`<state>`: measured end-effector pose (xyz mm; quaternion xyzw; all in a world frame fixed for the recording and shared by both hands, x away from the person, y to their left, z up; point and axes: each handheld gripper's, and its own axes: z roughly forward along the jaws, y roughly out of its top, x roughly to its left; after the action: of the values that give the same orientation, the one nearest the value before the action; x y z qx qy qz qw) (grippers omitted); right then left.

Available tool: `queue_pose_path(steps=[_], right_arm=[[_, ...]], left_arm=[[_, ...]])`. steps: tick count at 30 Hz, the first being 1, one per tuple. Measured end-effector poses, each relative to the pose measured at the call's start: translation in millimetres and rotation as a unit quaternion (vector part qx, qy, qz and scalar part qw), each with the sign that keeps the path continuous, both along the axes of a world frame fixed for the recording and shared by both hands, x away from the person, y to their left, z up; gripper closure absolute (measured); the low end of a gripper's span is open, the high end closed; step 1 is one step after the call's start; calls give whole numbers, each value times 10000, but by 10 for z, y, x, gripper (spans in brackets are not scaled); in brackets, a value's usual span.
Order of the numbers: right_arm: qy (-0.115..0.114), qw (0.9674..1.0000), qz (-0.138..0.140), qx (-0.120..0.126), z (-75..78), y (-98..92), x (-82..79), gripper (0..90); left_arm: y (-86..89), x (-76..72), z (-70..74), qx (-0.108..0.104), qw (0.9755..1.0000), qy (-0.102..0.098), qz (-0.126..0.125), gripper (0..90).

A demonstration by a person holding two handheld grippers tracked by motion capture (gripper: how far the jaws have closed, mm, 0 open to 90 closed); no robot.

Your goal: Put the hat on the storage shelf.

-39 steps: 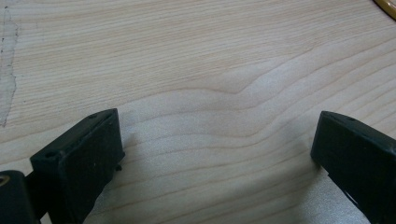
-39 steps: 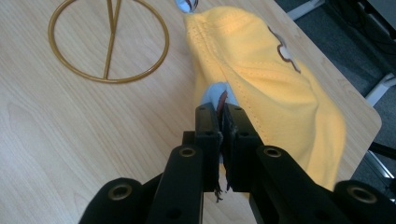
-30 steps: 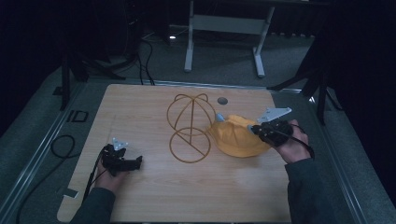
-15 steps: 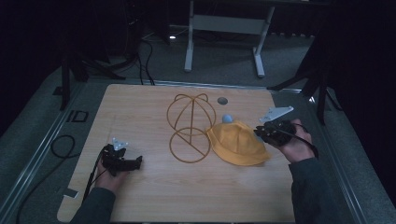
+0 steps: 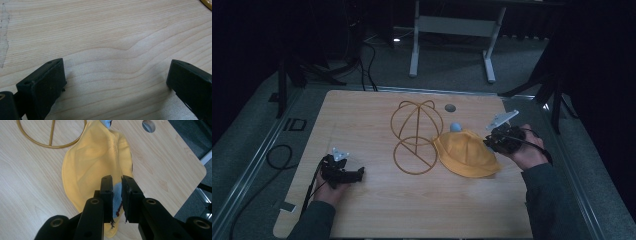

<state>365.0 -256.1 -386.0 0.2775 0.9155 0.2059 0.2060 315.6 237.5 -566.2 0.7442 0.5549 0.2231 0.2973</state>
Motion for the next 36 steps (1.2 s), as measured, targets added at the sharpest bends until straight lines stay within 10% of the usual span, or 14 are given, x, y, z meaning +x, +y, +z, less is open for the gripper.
queue_pose_path(steps=[36], right_arm=[[745, 9922, 460, -882, -32, 381, 394, 674]], left_arm=[[0, 0, 0, -2, 10000, 1, 0, 22]])
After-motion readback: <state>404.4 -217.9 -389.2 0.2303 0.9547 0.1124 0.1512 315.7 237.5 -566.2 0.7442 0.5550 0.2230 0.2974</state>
